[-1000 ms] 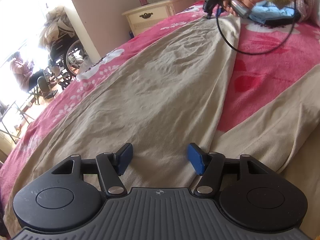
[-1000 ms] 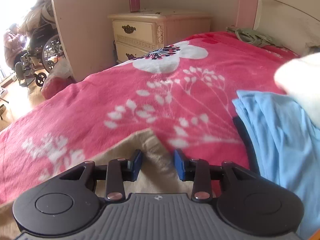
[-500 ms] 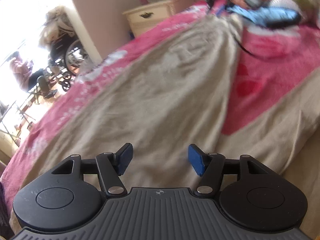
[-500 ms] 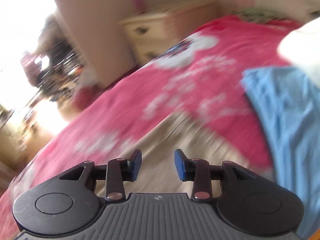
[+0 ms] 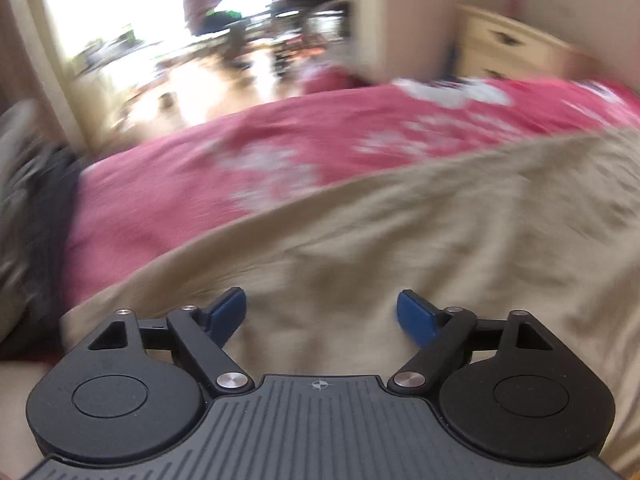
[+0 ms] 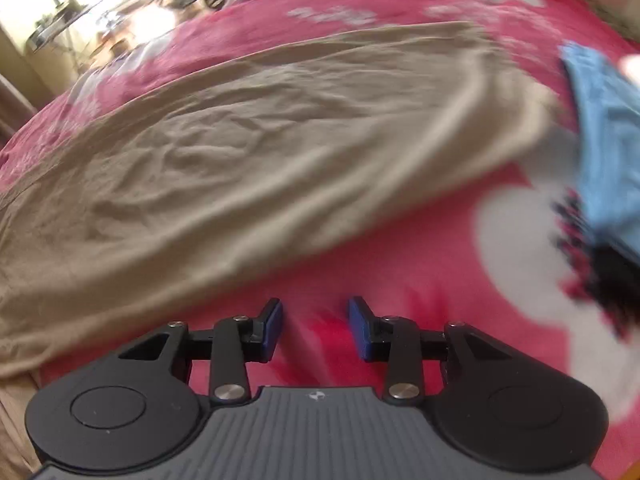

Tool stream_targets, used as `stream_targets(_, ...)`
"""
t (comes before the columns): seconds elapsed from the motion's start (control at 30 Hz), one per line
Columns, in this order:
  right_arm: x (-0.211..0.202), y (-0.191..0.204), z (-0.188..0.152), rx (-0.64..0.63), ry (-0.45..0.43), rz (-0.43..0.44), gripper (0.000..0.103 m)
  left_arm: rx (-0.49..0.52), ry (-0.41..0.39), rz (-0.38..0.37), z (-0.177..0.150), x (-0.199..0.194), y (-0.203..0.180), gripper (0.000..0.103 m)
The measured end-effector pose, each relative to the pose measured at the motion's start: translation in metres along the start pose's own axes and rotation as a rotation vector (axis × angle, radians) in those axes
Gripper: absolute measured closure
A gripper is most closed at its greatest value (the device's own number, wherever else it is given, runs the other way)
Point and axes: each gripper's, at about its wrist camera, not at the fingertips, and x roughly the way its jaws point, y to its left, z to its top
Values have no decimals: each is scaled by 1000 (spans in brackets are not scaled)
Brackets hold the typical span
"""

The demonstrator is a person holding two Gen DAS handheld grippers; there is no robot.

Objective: Fold clothes

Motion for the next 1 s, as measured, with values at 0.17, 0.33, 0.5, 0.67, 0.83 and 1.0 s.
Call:
stream_targets(0.17, -40, -8, -13, 104, 29, -115, 64, -29, -47, -2, 4, -46, 18, 19)
stream_targets(0.33, -101, 37, -28, 58, -99, 6, 63, 71, -124, -33, 0, -120, 18, 18)
stream_targets(0.5, -142, 100, -70, -137, -164, 258, 63, 227, -105, -79, -28, -178, 10, 17)
stream_targets(0.67, -153, 160, -135, -503, -174, 465, 63, 409, -48, -130, -81, -211, -15, 8)
stream_targets(0.83, -142, 209, -197, -838, -98, 585, 63, 498, 45, -219, -144, -205, -57, 9)
stream_targets(1.0, -137, 229, -240, -1052, -95, 524, 63, 504, 61, -368, -165, -215, -79, 10)
